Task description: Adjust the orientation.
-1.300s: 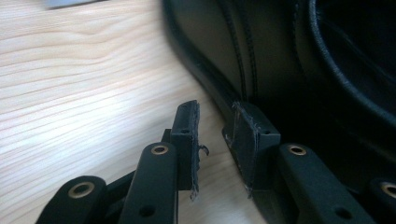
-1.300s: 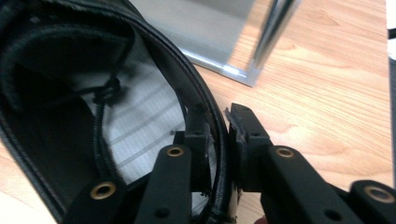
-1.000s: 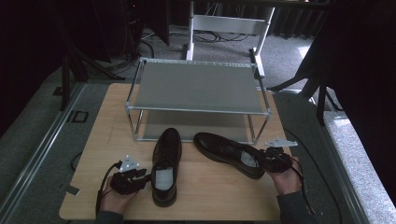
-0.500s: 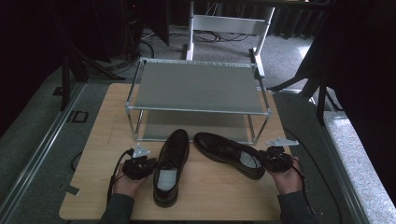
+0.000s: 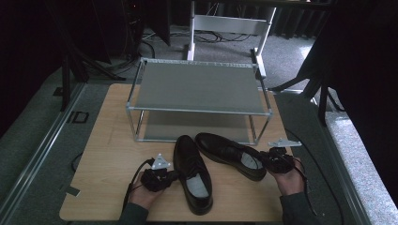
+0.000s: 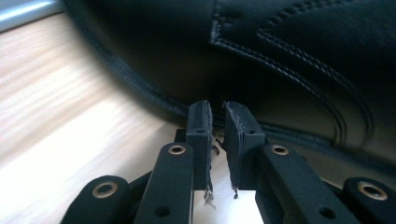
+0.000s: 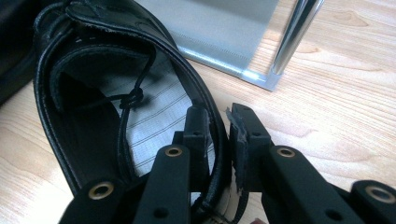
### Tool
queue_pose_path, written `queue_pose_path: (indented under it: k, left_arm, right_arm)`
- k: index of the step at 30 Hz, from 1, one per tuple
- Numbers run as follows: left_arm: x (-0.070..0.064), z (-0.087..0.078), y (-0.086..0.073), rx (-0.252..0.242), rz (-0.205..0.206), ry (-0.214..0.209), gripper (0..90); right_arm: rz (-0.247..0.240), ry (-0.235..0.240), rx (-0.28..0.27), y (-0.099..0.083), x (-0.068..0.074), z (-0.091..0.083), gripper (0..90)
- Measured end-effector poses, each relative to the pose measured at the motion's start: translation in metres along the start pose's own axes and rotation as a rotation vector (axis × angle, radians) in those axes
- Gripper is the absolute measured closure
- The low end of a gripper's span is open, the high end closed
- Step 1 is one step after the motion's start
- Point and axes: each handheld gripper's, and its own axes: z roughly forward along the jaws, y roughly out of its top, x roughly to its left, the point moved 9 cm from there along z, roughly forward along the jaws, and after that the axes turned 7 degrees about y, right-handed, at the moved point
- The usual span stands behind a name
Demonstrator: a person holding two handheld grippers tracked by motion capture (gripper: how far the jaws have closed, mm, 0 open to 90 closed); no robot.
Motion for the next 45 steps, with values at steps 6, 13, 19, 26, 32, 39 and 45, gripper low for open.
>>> queue_pose_path:
  k: [6,13,19,26,32,39,45]
  left_arm:
    - [-0.036,0.013,0.012,0.007,0.058,-0.086,77.0]
    - [-0.058,0.025,0.021,0.011,0.093,-0.141,76.2]
    - [-0.059,0.024,0.019,0.009,0.096,-0.154,74.9]
    - [-0.069,0.028,0.021,0.018,0.110,-0.190,75.2]
    - [-0.086,0.038,0.024,0.030,0.156,-0.226,78.1]
    - [-0.090,0.042,0.027,0.027,0.151,-0.227,77.7]
    - [-0.094,0.042,0.025,0.027,0.168,-0.224,73.4]
  right_arm:
    - [0.002,0.013,0.000,0.001,-0.002,0.001,77.8]
    - [0.001,0.016,-0.005,0.005,0.001,0.004,79.7]
    - [-0.009,0.044,-0.022,0.015,0.012,0.014,80.0]
    - [-0.046,0.068,-0.002,0.018,0.022,0.017,80.1]
    - [-0.050,0.082,0.001,0.017,0.022,0.016,78.8]
    - [-0.063,0.131,-0.040,0.024,0.018,0.000,57.8]
    - [-0.148,0.190,-0.100,0.027,0.039,-0.022,44.9]
